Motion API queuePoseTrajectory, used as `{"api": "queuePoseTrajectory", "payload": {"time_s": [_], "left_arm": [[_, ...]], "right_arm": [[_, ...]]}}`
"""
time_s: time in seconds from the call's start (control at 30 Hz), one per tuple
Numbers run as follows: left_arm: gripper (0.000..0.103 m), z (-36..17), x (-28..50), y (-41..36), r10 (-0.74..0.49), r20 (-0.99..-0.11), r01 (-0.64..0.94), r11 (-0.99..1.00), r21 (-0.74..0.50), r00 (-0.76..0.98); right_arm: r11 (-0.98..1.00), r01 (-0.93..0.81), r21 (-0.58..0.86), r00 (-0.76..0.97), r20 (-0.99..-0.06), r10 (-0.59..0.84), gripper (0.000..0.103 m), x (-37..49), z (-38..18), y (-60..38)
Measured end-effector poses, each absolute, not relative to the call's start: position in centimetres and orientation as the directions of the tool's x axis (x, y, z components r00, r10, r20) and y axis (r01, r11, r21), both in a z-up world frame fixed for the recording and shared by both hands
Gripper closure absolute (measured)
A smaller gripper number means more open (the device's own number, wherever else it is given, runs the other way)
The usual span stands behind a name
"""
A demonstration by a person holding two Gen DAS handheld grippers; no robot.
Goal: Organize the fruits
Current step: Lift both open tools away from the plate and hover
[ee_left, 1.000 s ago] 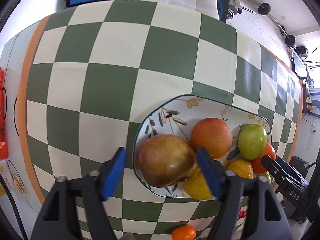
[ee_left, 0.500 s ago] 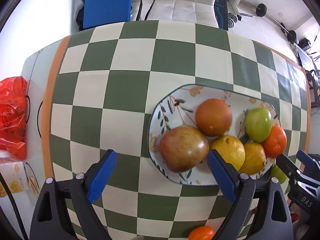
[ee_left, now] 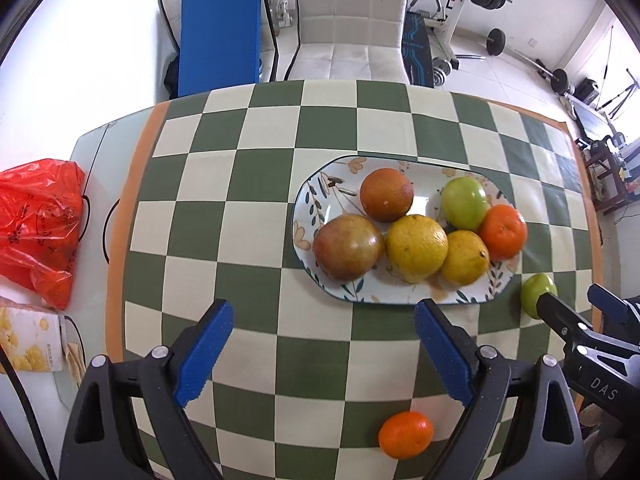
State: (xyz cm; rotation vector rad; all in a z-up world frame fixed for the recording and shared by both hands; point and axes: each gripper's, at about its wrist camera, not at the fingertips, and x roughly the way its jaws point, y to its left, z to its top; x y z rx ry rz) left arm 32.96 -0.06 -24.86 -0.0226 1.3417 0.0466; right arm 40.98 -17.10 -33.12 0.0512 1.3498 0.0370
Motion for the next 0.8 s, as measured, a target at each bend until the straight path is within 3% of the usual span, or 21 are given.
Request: {"api": "queuePoseTrajectory", "payload": {"time_s": [0.8], "left_arm": [[0.010, -14.3, 21.5, -1.8, 0.009, -0.904, 0.004, 1.000, 0.011, 0.427]], "right_arm": [[0.996, -0.020, 0.092, 0.443, -0.892, 0.091, 0.006, 27.7, -19.3, -17.6]]}}
